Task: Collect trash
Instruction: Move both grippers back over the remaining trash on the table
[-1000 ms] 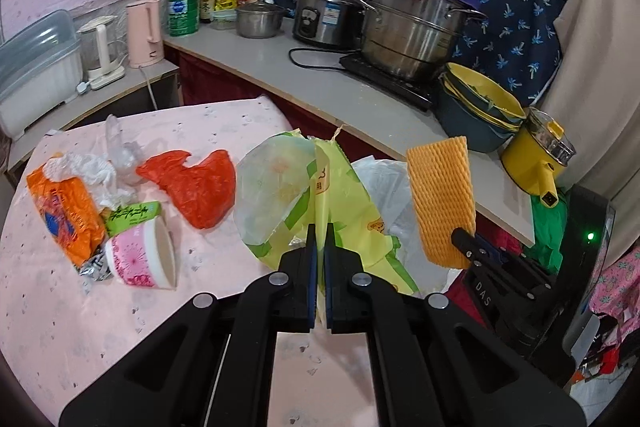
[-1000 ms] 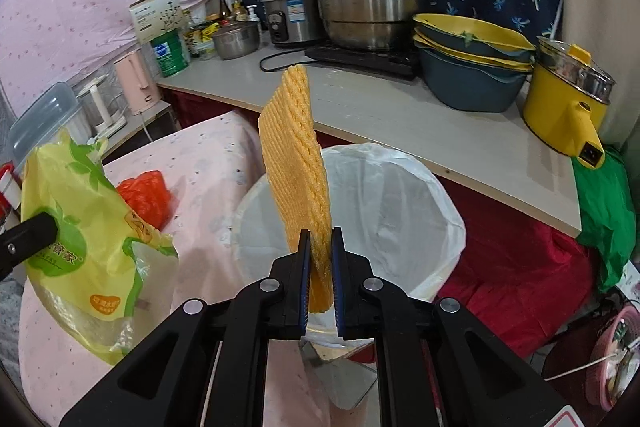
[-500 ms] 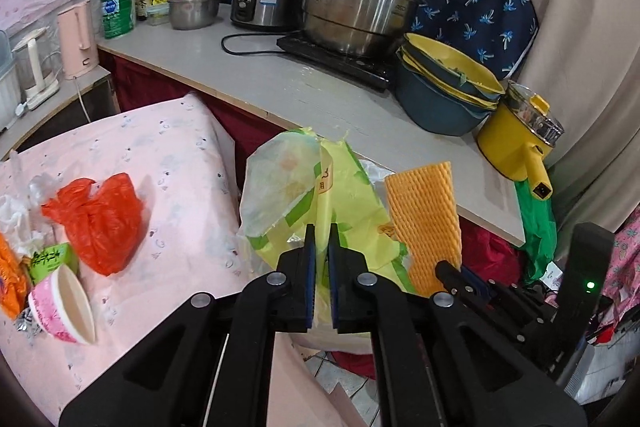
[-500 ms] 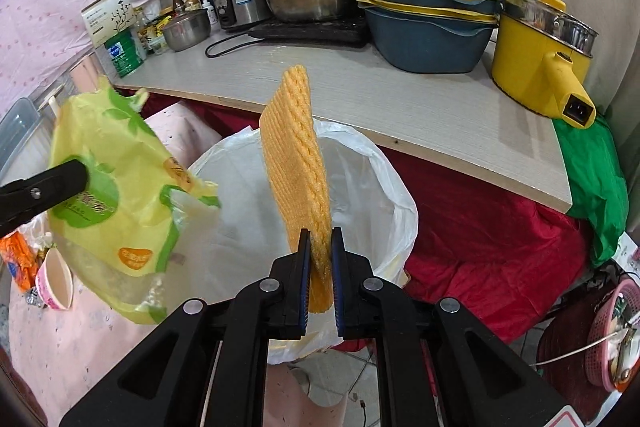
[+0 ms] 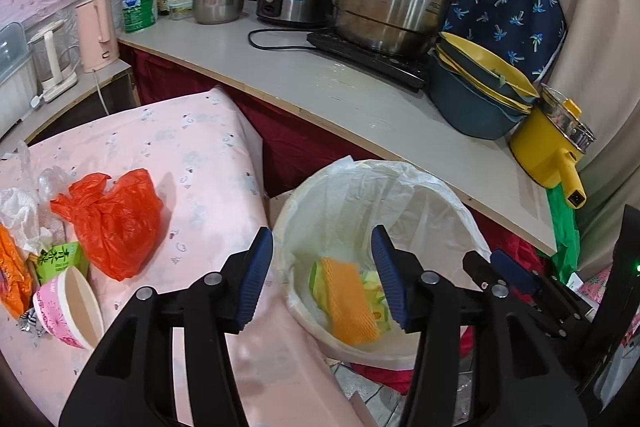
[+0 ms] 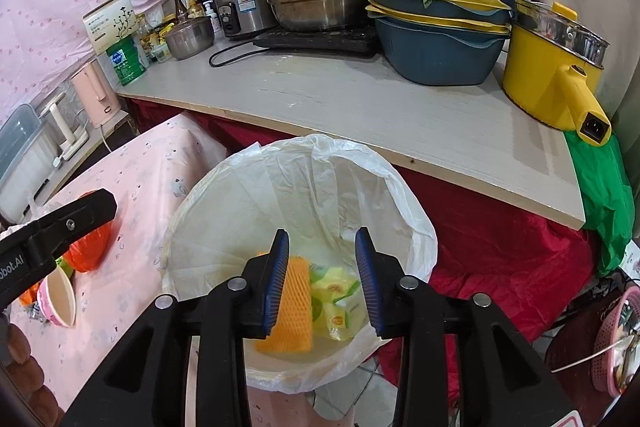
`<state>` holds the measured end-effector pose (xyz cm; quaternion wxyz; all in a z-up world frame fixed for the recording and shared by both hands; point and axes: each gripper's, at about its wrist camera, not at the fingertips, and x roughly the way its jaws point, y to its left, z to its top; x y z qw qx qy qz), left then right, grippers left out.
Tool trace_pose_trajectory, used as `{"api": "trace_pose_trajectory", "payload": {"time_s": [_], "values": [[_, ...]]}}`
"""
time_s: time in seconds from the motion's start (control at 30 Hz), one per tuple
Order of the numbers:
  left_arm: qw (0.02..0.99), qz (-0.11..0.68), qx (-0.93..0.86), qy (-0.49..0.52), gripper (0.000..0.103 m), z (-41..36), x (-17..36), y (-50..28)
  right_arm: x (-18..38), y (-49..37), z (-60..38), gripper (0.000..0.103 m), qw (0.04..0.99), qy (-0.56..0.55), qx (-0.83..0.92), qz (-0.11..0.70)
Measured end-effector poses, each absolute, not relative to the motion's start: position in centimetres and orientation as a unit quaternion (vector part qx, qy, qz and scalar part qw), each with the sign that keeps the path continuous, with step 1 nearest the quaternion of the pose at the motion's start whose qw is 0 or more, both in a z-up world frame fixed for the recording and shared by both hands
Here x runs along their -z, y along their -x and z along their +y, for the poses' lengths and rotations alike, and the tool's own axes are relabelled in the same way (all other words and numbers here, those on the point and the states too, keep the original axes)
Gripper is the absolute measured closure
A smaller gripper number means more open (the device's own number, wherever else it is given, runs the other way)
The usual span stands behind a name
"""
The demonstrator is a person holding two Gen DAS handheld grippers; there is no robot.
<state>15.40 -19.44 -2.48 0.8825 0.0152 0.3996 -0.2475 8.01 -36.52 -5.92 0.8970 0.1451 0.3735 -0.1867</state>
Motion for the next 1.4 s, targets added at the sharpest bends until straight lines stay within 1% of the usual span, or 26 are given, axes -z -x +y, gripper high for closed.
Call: {"api": "trace_pose_trajectory", "payload": {"time_s": [0.33,0.43,0.73,0.83,0.9,0.97,1.4], "values": [[0.893,0.392,0.219,-0.015,0.052,-16.8,2.0,-14.3,4.4,-7.6,-34.5,0.066,0.904,-0.135,0.175,0.366],[0.899,0.389,0.203,-0.012,0.051,-15.3,1.7,-13.9,3.7,-7.3,-33.5,0.061,0.909,-0.129,0.169,0.360],[0.907,0.390,0.159,0.007,0.050,-10.2,1.0,-12.9,2.0,-7.4,-29.3,0.060,0.919,-0.107,0.139,0.352],[0.909,0.391,0.146,0.015,0.048,-8.3,0.9,-12.4,1.6,-7.3,-27.8,0.059,0.922,-0.100,0.128,0.350],[0.911,0.390,0.133,0.016,0.046,-6.9,0.8,-12.1,1.3,-7.2,-26.8,0.054,0.924,-0.097,0.121,0.349],[0.913,0.389,0.121,0.016,0.046,-5.7,0.7,-11.7,1.0,-7.2,-25.6,0.053,0.926,-0.091,0.114,0.347],[0.916,0.398,0.054,0.027,0.043,2.2,1.3,-10.8,0.8,-8.0,-18.7,0.052,0.929,-0.060,0.059,0.359]]}}
